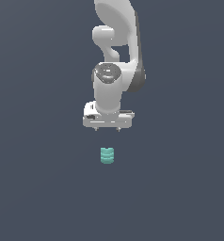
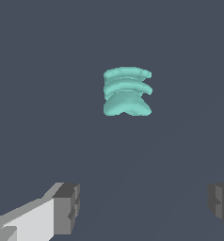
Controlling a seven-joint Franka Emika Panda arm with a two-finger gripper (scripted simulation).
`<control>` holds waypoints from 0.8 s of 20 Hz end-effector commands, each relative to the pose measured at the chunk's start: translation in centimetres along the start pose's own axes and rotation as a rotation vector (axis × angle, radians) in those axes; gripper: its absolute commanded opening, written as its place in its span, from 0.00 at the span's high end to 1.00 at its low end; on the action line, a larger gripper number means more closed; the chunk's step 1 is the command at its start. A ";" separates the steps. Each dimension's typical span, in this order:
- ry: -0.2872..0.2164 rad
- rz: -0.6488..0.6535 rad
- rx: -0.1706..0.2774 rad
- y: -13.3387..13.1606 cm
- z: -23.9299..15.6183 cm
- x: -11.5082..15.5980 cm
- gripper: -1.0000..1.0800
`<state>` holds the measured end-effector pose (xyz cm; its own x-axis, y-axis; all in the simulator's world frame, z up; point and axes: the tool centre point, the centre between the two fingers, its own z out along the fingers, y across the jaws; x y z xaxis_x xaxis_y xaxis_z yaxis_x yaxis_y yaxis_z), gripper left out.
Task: Pick up the object and move it to a goal position.
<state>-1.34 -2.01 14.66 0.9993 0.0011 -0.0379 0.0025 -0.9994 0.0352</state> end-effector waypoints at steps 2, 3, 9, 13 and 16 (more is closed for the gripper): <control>0.001 -0.001 -0.001 0.0 0.0 0.0 0.04; 0.003 -0.003 -0.002 0.0 -0.1 0.1 0.04; 0.035 -0.034 -0.028 0.0 -1.3 0.8 0.04; 0.037 -0.036 -0.029 0.0 -1.4 0.8 0.04; 0.037 -0.035 -0.028 0.0 -1.2 1.1 0.04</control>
<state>-0.34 -1.91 15.93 0.9993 0.0383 -0.0026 0.0384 -0.9973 0.0632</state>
